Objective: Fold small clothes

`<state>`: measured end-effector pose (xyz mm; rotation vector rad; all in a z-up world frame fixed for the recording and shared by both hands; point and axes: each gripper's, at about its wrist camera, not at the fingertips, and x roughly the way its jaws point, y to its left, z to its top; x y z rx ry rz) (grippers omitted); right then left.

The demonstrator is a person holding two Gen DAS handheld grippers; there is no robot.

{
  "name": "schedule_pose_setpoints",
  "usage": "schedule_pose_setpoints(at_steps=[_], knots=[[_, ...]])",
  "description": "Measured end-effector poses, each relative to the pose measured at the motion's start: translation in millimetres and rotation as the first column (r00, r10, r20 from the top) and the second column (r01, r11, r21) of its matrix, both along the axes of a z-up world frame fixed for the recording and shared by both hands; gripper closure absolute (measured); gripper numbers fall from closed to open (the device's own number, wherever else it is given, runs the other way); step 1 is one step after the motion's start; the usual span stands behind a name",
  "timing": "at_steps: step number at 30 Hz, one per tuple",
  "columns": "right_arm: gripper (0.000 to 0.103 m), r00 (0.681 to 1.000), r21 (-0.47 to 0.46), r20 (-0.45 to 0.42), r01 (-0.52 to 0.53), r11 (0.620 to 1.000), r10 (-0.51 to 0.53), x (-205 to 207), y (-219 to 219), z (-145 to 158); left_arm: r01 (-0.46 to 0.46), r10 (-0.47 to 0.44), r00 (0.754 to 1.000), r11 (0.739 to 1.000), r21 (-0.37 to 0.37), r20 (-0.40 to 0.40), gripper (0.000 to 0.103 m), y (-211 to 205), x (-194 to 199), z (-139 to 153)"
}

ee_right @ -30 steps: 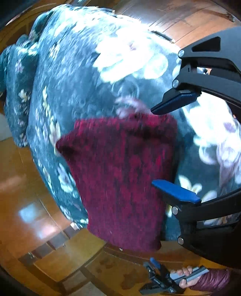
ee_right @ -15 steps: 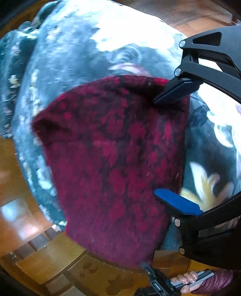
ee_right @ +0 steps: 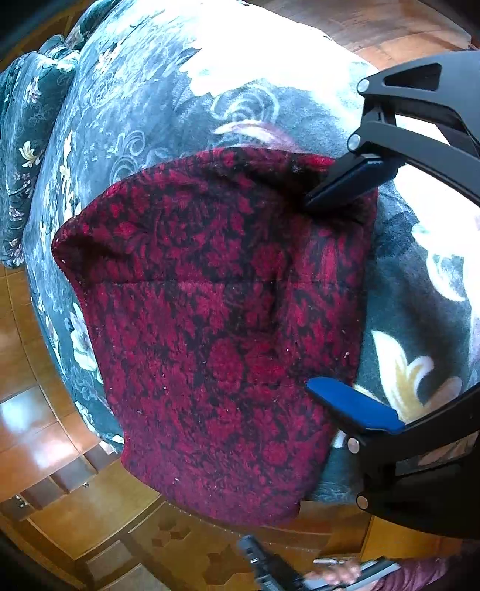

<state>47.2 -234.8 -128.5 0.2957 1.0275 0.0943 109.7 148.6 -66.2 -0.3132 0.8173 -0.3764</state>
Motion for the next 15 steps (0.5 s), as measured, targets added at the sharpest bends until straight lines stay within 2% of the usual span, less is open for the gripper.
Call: schedule_pose_setpoints(at_steps=[2,3,4,5,9,11,12,13,14,15], knots=[[0.012,1.0,0.001,0.009,-0.002,1.0,0.002,-1,0,5,-0.012,0.013,1.0,0.999,0.047,-0.016,0.079,-10,22,5],[0.012,1.0,-0.001,0.017,-0.005,1.0,0.005,-2,0,8,-0.014,0.015,1.0,0.999,0.049,-0.025,0.074,-13,32,6],[0.012,1.0,-0.002,0.024,-0.009,1.0,0.009,-5,0,11,-0.023,0.024,0.999,0.999,0.035,-0.037,0.06,-16,46,6],[0.012,0.999,-0.005,0.034,-0.011,1.0,0.012,-6,-1,15,-0.028,0.028,0.999,0.999,0.016,-0.042,0.05,-18,54,6],[0.012,0.995,-0.029,0.095,-0.02,0.999,0.023,-12,-5,35,-0.042,0.037,0.995,0.998,-0.05,-0.09,0.049,-26,93,3],[0.012,0.993,-0.026,0.113,-0.014,1.0,0.017,-11,-8,41,-0.057,0.05,0.993,0.997,-0.057,-0.11,0.05,-32,111,1],[0.012,0.993,-0.023,0.121,-0.008,1.0,0.011,-10,-8,43,-0.054,0.045,0.991,0.996,-0.066,-0.124,0.052,-34,119,-1],[0.012,0.991,-0.022,0.131,0.0,1.0,0.003,-8,-10,46,-0.051,0.041,0.99,0.996,-0.071,-0.136,0.065,-37,126,-4],[0.012,0.991,-0.023,0.136,0.009,1.0,-0.006,-6,-11,47,-0.063,0.057,0.987,0.998,-0.032,-0.153,0.086,-41,135,-9],[0.012,0.99,-0.022,0.138,0.02,1.0,-0.016,-3,-12,47,-0.082,0.083,0.984,0.997,0.011,-0.159,0.091,-43,138,-13]])
